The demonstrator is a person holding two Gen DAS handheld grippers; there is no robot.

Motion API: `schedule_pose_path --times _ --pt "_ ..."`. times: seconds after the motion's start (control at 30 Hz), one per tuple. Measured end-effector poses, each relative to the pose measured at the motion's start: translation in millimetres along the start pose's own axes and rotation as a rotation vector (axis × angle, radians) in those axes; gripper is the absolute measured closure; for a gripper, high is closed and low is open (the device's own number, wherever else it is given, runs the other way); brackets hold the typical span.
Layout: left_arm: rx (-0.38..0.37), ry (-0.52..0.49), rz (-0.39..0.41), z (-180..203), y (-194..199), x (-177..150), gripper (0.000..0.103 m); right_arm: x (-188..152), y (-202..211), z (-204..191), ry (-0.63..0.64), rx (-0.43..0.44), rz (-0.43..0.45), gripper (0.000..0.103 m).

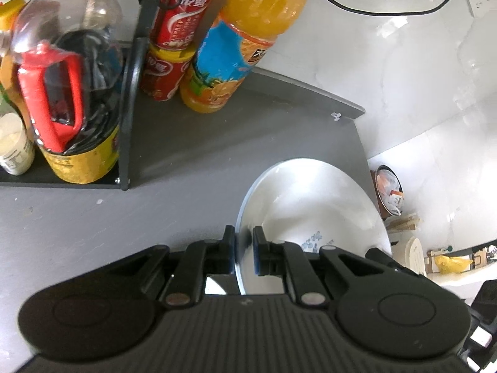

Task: Organize plates and bowls
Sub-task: 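Carry the 'Bakery' plate with both grippers over the plate stack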

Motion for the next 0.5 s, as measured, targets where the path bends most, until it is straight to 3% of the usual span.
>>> schedule_pose_path --times 0.5 --pt "0.026 -0.023 -0.027 -42 9 -24 0.094 -39 -8 -19 0.014 0.015 -0.020 0.097"
Point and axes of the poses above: each gripper's, at about its wrist camera, not at the fingertips, and y roughly against the way its jaws point, z to its right, x to its top, the point moved 2 cm from there along -y, roughly the way its jaws point, and after that the axes turned 15 degrees about x, right-handed, at the moved point
